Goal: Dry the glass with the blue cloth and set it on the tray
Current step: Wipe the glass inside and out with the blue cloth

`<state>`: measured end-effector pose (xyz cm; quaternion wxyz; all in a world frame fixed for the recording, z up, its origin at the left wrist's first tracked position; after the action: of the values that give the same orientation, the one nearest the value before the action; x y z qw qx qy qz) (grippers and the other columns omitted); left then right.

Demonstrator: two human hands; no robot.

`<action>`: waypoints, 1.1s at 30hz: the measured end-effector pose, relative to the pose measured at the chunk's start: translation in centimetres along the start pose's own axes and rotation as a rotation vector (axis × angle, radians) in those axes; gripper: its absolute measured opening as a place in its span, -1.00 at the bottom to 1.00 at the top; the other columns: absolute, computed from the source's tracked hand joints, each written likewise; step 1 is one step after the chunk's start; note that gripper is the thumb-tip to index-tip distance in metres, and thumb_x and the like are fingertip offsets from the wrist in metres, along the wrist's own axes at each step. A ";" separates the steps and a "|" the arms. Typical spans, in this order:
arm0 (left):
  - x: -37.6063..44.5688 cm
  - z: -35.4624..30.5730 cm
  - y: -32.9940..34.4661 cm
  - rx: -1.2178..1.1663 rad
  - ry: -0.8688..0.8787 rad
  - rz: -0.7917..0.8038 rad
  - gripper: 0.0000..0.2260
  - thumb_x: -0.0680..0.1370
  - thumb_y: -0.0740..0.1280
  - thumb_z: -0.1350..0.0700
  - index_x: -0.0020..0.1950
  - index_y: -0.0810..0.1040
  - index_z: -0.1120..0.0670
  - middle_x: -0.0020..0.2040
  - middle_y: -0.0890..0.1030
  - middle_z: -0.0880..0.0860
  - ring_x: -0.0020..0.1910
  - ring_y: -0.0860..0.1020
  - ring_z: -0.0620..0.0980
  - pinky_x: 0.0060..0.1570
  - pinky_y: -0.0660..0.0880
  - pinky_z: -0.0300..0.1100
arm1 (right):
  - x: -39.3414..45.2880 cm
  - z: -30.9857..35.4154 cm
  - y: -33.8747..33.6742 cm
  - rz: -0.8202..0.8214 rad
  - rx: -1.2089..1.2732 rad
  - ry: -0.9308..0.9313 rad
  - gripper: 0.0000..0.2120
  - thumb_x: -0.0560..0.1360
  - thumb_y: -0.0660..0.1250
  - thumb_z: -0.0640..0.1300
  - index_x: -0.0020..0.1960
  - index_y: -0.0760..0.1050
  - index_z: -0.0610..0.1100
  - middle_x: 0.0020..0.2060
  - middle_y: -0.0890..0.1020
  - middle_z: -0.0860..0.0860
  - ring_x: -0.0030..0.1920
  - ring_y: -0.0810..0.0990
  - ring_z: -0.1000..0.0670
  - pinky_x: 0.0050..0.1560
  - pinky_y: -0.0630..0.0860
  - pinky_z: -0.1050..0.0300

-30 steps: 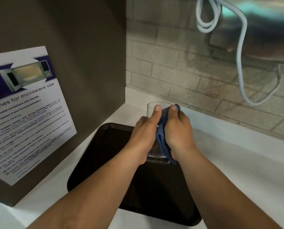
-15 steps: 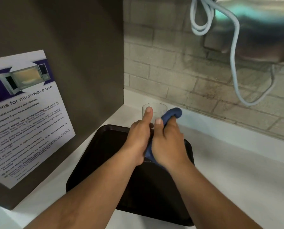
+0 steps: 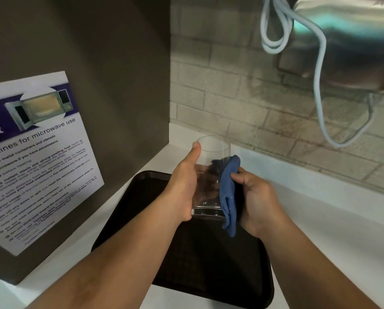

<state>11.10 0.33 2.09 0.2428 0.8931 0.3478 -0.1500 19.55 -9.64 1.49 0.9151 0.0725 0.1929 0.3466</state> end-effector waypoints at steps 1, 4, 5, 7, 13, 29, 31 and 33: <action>0.1 -0.1 -0.2 0.038 0.016 -0.019 -0.29 0.60 0.19 -0.43 0.16 0.65 0.22 -0.05 0.76 0.21 -0.07 0.73 0.18 -0.03 0.70 0.06 | 0.0 0.2 0.0 0.021 -0.049 -0.054 -0.79 0.56 0.18 -0.13 0.01 0.57 -0.14 -0.12 0.69 -0.12 0.11 0.60 -0.20 -0.10 0.50 0.00; 0.1 0.1 -0.5 0.158 0.018 -0.066 -0.34 0.61 0.10 -0.44 0.08 0.66 0.11 -0.11 0.78 0.13 -0.09 0.73 0.12 -0.07 0.62 0.01 | -1.3 0.9 0.9 0.168 -0.281 -0.292 -0.68 0.52 0.26 0.04 0.25 0.46 0.01 -0.02 0.70 0.13 0.09 0.63 0.08 0.02 0.50 0.21; -0.1 0.4 -0.4 0.177 -0.005 -0.054 -0.33 0.60 0.08 -0.47 0.11 0.66 0.08 -0.14 0.79 0.11 -0.08 0.73 0.12 -0.09 0.61 0.00 | -1.9 1.0 1.5 0.221 -0.371 -0.374 -0.58 0.51 0.25 0.11 0.34 0.38 0.07 0.04 0.67 0.19 0.10 0.61 0.16 0.04 0.51 0.28; -0.3 1.3 0.1 0.170 -0.062 -0.017 -0.28 0.55 0.09 -0.52 0.18 0.67 0.07 -0.14 0.81 0.09 -0.06 0.74 0.12 -0.12 0.62 -0.01 | -2.9 1.5 2.3 0.218 -0.509 -0.549 -0.64 0.54 0.21 0.18 0.33 0.30 0.26 0.08 0.63 0.17 0.10 0.59 0.20 0.04 0.49 0.38; -0.7 1.4 0.9 0.020 -0.002 0.023 -0.31 0.47 0.26 -0.49 0.23 0.70 0.06 0.04 0.81 0.17 0.01 0.78 0.13 -0.13 0.66 -0.05 | -2.7 4.4 2.2 -0.143 -0.549 -0.679 -0.71 0.57 0.08 0.22 0.03 0.45 0.08 -0.20 0.65 0.10 -0.17 0.64 0.19 -0.19 0.48 0.37; 0.0 0.8 0.6 -0.023 0.000 0.002 -0.29 0.52 0.25 -0.48 0.27 0.68 0.10 0.13 0.77 0.24 0.18 0.73 0.22 0.33 0.58 0.21 | -1.9 5.2 2.5 -0.243 -0.574 -0.558 -0.62 0.59 0.07 0.20 0.05 0.48 -0.08 -0.25 0.61 0.13 -0.22 0.62 0.22 -0.19 0.50 0.36; 0.2 1.1 0.5 -0.096 -0.021 0.032 -0.30 0.51 0.24 -0.49 0.21 0.71 0.09 0.08 0.79 0.25 0.12 0.74 0.28 0.28 0.60 0.29 | -0.3 5.0 1.7 -0.207 -0.457 -0.405 -0.54 0.58 0.03 0.25 -0.07 0.57 -0.02 -0.31 0.68 0.03 -0.25 0.65 0.12 -0.13 0.54 0.13; 0.5 1.4 0.4 -0.122 -0.049 0.054 -0.27 0.52 0.21 -0.51 0.20 0.72 0.10 0.08 0.79 0.25 0.14 0.73 0.31 0.28 0.59 0.32 | 0.1 4.4 1.5 -0.180 -0.397 -0.346 -0.55 0.59 0.03 0.24 -0.17 0.58 0.04 -0.38 0.70 0.07 -0.32 0.66 0.14 -0.19 0.51 0.12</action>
<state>11.62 -0.41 0.79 0.3092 0.8818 0.3259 -0.1438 20.49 -8.42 5.85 0.9578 -0.0675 -0.0325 0.2773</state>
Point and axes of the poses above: each hand's wrist, its own x-axis towards the middle knuckle, its own y-axis out of the palm, z = x × y, the point moved 8 cm from there along x, towards the middle knuckle
